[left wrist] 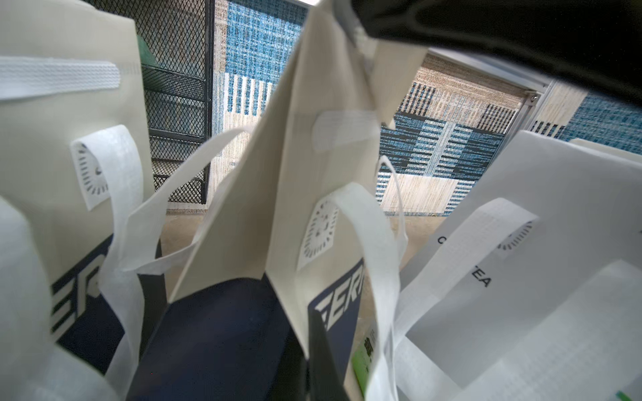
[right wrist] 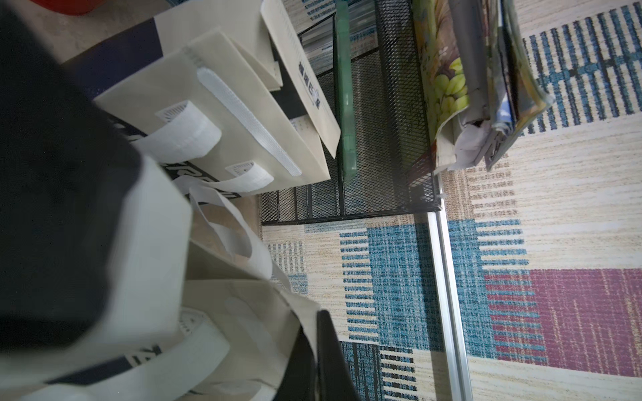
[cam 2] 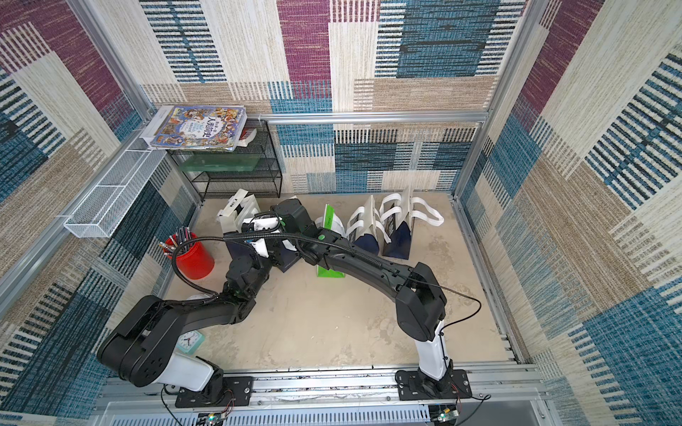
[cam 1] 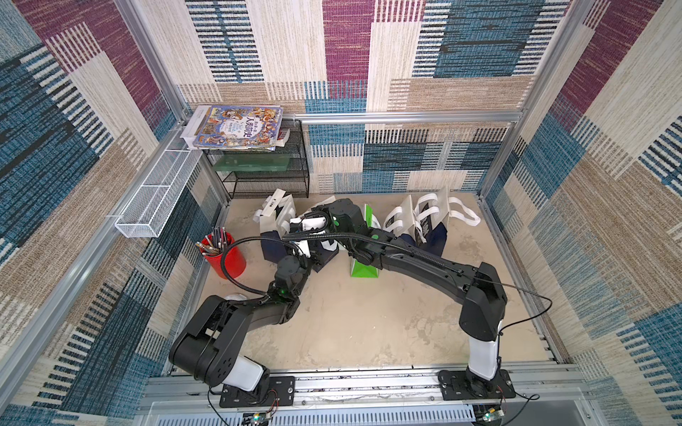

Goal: Open the takeout bag
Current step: Open the takeout bag at the center of the board.

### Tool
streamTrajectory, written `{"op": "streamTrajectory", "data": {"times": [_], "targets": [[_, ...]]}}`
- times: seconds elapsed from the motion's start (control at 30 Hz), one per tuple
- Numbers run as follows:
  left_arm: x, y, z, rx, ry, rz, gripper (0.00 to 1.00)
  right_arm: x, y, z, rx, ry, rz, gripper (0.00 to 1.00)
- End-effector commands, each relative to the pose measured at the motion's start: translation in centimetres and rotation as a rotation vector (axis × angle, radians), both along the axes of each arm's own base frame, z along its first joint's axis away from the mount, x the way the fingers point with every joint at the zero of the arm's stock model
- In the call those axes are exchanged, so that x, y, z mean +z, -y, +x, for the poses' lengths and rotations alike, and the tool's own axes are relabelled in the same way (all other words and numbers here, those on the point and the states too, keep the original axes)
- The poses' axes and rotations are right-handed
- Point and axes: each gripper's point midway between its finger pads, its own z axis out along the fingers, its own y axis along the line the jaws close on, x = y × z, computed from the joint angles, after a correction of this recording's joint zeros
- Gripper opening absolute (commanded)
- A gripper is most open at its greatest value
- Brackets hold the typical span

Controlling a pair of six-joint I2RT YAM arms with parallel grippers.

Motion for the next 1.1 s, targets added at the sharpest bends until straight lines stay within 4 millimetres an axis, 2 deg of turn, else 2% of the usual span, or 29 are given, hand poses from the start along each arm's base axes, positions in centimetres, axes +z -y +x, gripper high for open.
{"op": "streamTrajectory", "data": {"times": [0.0,0.2,0.37,0.5,0.73,0.8,0.83,0.9,0.93,1.07], "targets": [[-1.8,-0.3,0.2,0.017,-0.055,0.075,0.00,0.7,-0.1,-0.2,0.003,0.009,-0.058,0.00],[-2.4,-0.3,0.3,0.021,-0.069,0.089,0.00,0.7,0.0,-0.2,0.003,-0.043,-0.155,0.00],[-2.9,-0.2,0.4,0.022,-0.079,0.106,0.00,1.7,0.4,-0.5,0.006,-0.035,-0.180,0.00],[-2.9,-0.2,0.4,0.022,-0.083,0.100,0.00,1.6,0.7,-0.6,-0.001,-0.052,-0.168,0.00],[-2.3,0.2,0.1,-0.006,-0.081,0.071,0.00,-0.8,0.3,-0.4,-0.024,-0.177,0.086,0.00],[-2.2,0.3,-0.1,-0.012,-0.086,0.068,0.00,-0.8,0.3,-0.4,-0.028,-0.163,0.187,0.01],[-2.2,0.3,-0.1,-0.015,-0.087,0.065,0.00,-0.5,0.4,-0.4,-0.031,-0.149,0.235,0.09],[-2.0,0.4,-0.2,-0.024,-0.088,0.057,0.00,0.2,0.7,-0.2,-0.048,-0.122,0.340,0.30],[-2.0,0.4,-0.3,-0.025,-0.090,0.056,0.00,0.3,0.8,0.0,-0.052,-0.117,0.365,0.37],[-1.6,0.7,-0.4,-0.039,-0.089,0.045,0.00,0.4,1.6,1.0,-0.061,-0.065,0.427,0.47]]}}
